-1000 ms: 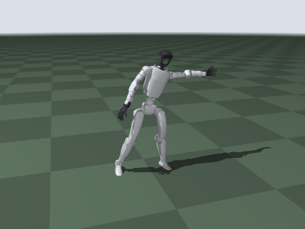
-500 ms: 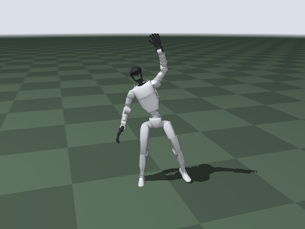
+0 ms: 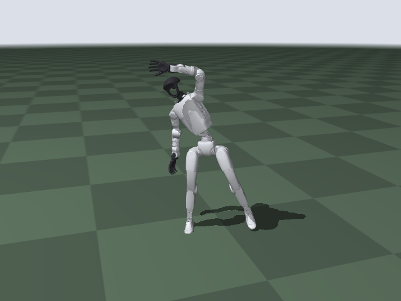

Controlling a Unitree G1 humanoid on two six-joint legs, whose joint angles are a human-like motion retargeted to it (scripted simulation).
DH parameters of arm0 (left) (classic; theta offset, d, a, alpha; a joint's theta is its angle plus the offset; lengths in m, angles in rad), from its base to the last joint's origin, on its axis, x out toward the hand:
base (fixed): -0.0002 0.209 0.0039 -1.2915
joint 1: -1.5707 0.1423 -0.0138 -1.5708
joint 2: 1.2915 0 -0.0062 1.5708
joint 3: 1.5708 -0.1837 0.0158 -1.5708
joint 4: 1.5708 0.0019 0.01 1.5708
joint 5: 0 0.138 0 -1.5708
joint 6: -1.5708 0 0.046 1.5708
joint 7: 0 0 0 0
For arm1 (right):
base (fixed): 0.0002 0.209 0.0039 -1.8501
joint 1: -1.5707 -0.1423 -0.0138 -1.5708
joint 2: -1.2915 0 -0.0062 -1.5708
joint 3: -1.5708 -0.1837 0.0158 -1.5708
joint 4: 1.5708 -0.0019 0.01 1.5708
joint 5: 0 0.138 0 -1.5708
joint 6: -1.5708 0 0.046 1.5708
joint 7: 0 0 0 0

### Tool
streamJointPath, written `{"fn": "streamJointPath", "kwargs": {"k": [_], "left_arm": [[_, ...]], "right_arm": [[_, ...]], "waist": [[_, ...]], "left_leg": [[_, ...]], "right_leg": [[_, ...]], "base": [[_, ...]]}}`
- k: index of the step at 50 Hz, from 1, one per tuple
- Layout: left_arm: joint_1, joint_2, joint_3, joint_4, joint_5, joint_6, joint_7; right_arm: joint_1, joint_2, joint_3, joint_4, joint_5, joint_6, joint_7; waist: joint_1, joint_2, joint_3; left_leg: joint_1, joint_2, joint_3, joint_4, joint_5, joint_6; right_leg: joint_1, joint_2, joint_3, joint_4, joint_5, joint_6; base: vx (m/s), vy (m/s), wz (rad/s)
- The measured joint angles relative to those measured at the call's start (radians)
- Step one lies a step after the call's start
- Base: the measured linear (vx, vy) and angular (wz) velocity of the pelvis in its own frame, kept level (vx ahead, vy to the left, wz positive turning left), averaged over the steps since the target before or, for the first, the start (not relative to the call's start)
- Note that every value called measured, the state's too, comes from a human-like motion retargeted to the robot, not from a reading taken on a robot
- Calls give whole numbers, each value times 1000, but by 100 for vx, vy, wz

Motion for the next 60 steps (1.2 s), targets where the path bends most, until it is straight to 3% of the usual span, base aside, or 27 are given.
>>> {"fn": "streamJointPath", "kwargs": {"k": [5,10,17,25,27,32,35,36,38,39,40,42,46,51,55,60], "left_arm": [[-37,0,29,177,-79,8,-9],[-59,0,103,391,-233,32,-19],[-3,0,286,687,-574,46,-70],[412,-6,570,938,-914,36,-81],[526,-60,571,1001,-1045,61,-100],[644,-193,562,1231,-1233,237,-219],[644,-280,498,1364,-1203,347,-298],[644,-321,478,1404,-1173,385,-342],[644,-425,414,1454,-1104,445,-442],[198,-919,-191,1262,-1086,328,-327],[-471,-1632,-1079,965,-1077,139,-128],[-509,-1687,-1143,1022,-1062,145,-121],[-413,-1805,-1208,988,-1028,103,-122],[-314,-1844,-1277,938,-978,50,-89],[-279,-1821,-1322,907,-939,0,-83],[-289,-1772,-1357,901,-901,-42,-83]], "right_arm": [[39,71,14,0,-58,12,14],[38,89,40,-16,-91,13,8],[-14,73,42,-9,-35,12,-36],[-64,220,-49,39,118,7,-47],[-92,271,-74,63,173,12,-50],[-206,400,-202,120,335,30,-96],[-272,454,-278,141,412,30,-133],[-296,444,-289,145,428,29,-143],[-335,413,-289,152,451,29,-152],[-219,216,-383,145,463,20,-136],[-37,-70,-525,133,476,5,-110],[-78,-166,-580,143,472,23,-122],[-79,-424,-731,143,488,13,-118],[-129,-816,-910,84,451,-23,-194],[-190,-1102,-965,-60,260,-88,-250],[-124,-1404,-1055,-296,-134,-114,-272]], "waist": [[83,-34,-57],[172,-77,-110],[257,-195,-167],[308,-471,-150],[289,-548,-129],[241,-768,-35],[218,-905,-7],[201,-919,-17],[152,-945,-69],[227,-833,-96],[354,-658,-118],[380,-713,-105],[431,-764,-124],[462,-814,-137],[481,-853,-126],[504,-897,-95]], "left_leg": [[-17,11,13,-59,-101,-2],[-18,67,126,-136,-199,13],[-48,57,187,-258,-338,48],[-68,-48,40,-366,-341,26],[-66,-79,7,-380,-337,32],[-58,-138,-62,-385,-340,54],[-56,-132,-92,-383,-344,61],[-66,-106,-102,-382,-344,60],[-95,-53,-121,-380,-345,56],[-83,-73,-127,-384,-348,69],[-56,-118,-131,-390,-353,88],[-62,-122,-147,-390,-353,94],[-71,-72,-166,-390,-356,75],[-59,-23,-202,-390,-362,26],[-41,-15,-238,-382,-374,1],[-9,-27,-279,-376,-396,0]], "right_leg": [[6,-8,-87,11,-12,0],[15,13,-190,25,-33,0],[1,0,-351,67,-33,0],[-21,-109,-443,193,74,0],[-37,-145,-444,253,112,0],[-83,-211,-407,400,211,-10],[-98,-195,-372,430,280,-27],[-97,-164,-368,405,316,-35],[-99,-98,-362,347,390,-50],[-88,-111,-338,344,406,-36],[-72,-146,-305,354,412,-11],[-87,-141,-274,374,432,0],[-76,-74,-251,329,506,0],[-77,-9,-216,381,526,0],[-73,29,-168,448,526,0],[-45,70,-88,507,526,0]], "base": [[-6,16,94],[-4,18,106],[-5,31,127],[1,43,108],[4,42,92],[6,34,75],[8,20,43],[9,16,25],[12,17,21],[16,29,43],[15,29,52],[11,16,39],[11,3,20],[12,-7,40],[14,-11,55],[16,-12,54]]}}
